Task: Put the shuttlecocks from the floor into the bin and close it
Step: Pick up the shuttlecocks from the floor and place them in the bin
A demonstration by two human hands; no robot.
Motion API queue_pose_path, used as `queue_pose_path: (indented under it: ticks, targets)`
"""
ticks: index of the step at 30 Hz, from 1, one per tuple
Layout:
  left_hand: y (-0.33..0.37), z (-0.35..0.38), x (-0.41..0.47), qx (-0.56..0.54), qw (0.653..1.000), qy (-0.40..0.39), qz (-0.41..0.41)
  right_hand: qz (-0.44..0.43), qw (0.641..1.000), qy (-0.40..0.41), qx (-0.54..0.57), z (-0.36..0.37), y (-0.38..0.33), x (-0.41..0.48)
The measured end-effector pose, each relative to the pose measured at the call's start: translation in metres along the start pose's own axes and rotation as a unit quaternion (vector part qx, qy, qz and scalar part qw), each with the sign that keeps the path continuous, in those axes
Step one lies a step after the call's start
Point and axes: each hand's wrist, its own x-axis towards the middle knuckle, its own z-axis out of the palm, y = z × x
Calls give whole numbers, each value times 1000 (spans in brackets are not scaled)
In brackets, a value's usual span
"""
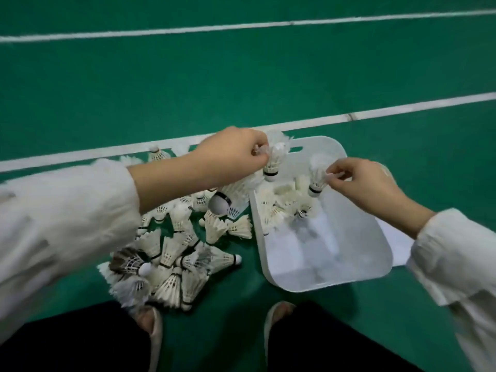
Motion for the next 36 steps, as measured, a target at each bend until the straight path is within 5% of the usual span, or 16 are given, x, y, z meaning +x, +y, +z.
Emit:
queue_pose_path:
  ticks: [11,22,27,30,36]
  targets:
    - [33,131,-7,-102,991,-50,-75,47,975,-105,-192,88,114,19]
    - [34,161,-11,-72,990,-92,-76,103,974,-161,-117,117,130,36]
    - [36,163,-11,-50,992,-85,-82,56,975,-138,-163,87,110,21]
    - [36,164,-10,-54,991,-84,-84,11,993,-98,-65,65,94,-1]
    - [36,162,-7,-73,990,-91,-78,-68,980,-188,-4,65,70,-26]
